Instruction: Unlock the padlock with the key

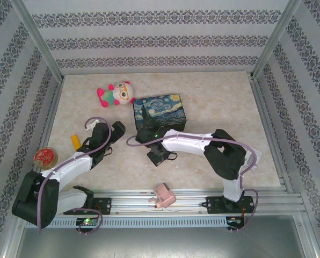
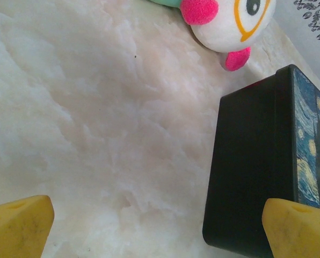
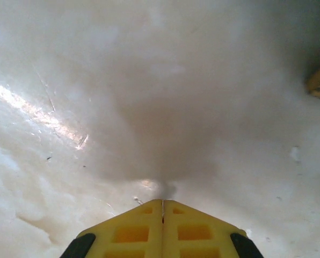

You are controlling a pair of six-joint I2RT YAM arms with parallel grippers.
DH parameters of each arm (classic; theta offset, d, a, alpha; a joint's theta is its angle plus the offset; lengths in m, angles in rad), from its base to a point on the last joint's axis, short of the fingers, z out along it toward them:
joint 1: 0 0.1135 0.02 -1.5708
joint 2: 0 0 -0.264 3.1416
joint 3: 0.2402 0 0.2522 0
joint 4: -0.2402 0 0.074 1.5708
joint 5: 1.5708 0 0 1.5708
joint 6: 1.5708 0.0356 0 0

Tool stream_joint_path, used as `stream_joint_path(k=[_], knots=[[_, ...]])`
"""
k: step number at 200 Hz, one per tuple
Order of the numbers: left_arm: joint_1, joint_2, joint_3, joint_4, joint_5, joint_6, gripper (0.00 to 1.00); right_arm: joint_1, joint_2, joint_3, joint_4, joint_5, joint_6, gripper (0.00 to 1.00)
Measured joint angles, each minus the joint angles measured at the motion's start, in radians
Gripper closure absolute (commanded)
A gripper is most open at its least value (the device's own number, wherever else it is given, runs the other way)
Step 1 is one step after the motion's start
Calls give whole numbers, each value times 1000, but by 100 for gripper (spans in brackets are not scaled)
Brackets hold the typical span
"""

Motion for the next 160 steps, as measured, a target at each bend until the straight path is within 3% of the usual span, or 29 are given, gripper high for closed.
stream_joint_path(k=[68, 160], knots=[[5, 20, 38, 58, 91, 99, 1, -67, -154, -31, 10, -31, 27, 100], [5, 111, 40, 326, 387, 219, 2, -239, -453, -99, 44, -137, 62, 100]])
